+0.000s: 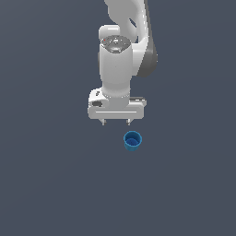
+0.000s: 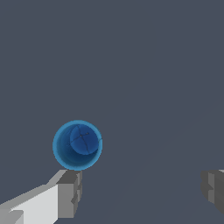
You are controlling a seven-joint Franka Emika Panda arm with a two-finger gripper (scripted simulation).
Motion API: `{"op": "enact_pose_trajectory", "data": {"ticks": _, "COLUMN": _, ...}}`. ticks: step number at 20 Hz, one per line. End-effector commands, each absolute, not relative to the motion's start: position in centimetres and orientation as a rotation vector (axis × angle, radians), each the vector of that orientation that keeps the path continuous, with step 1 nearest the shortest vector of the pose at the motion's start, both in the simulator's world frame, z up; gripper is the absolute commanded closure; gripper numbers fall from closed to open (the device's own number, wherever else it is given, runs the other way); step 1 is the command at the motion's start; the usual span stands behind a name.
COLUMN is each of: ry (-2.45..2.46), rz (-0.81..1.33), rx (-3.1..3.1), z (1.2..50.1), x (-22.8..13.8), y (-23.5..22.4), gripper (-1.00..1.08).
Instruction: Pick up the object and move it to a goal position.
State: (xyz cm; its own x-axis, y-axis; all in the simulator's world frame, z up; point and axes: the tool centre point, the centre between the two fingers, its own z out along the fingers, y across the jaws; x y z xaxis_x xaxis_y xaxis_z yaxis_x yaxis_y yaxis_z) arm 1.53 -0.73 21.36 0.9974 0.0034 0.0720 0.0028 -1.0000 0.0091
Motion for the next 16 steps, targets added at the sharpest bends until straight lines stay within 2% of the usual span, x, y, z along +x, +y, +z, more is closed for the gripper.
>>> {"op": "enact_pose_trajectory", "data": {"ticks": 1, "ry": 0.005, "rz": 0.113, "rx": 3.131, "z": 21.36, "x": 1.53, "y": -0.73, "gripper": -0.2}}
{"op": "enact_pose_trajectory", "data": {"ticks": 16, "ry": -0.003, "rz": 0.09, "rx": 3.14, "z": 20.52, "x": 2.0, "y": -0.41, "gripper": -0.2}}
